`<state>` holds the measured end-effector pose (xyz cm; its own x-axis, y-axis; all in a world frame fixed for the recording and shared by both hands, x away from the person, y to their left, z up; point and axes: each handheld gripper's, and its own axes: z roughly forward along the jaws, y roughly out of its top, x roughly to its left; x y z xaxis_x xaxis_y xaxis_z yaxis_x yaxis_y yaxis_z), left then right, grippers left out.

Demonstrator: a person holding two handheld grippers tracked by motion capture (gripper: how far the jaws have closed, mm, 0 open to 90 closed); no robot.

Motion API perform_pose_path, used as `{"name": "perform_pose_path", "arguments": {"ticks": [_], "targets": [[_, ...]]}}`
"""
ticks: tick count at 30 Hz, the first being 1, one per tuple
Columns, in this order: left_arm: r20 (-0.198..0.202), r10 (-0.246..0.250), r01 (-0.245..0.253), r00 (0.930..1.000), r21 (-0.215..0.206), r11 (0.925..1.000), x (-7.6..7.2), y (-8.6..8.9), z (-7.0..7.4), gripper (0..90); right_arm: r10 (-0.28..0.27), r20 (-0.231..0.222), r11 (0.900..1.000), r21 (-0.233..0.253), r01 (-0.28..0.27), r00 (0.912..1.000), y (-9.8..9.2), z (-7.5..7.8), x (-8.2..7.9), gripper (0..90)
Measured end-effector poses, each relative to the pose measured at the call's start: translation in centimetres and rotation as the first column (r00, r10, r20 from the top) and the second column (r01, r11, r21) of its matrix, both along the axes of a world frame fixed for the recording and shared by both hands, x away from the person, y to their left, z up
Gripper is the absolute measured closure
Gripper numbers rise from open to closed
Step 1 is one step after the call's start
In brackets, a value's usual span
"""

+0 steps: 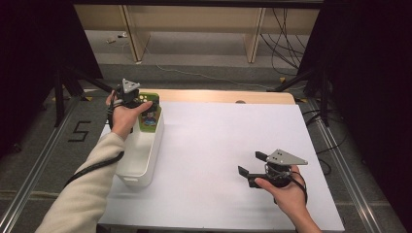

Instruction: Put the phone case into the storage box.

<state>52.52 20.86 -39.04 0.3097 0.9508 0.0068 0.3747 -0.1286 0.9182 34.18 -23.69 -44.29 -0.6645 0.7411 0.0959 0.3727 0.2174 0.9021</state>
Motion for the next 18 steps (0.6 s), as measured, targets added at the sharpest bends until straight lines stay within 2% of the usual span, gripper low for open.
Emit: {"name": "perform_pose_path", "arguments": {"ticks": [9,18], "targets": [[0.013,-0.029,0.030,0.9995,-0.042,0.9987,-1.5,-0.2,0.5,0.3,-0.003,0.002,1.000,0.000,0.003,1.0000,-0.1,0.0,0.0,15.1],[0.029,-0.047,0.048,0.9985,-0.043,0.9979,-2.6,-0.3,1.0,1.2,-0.005,0.004,1.000,-0.001,0.005,1.0000,-0.1,0.1,0.0,15.1]]}}
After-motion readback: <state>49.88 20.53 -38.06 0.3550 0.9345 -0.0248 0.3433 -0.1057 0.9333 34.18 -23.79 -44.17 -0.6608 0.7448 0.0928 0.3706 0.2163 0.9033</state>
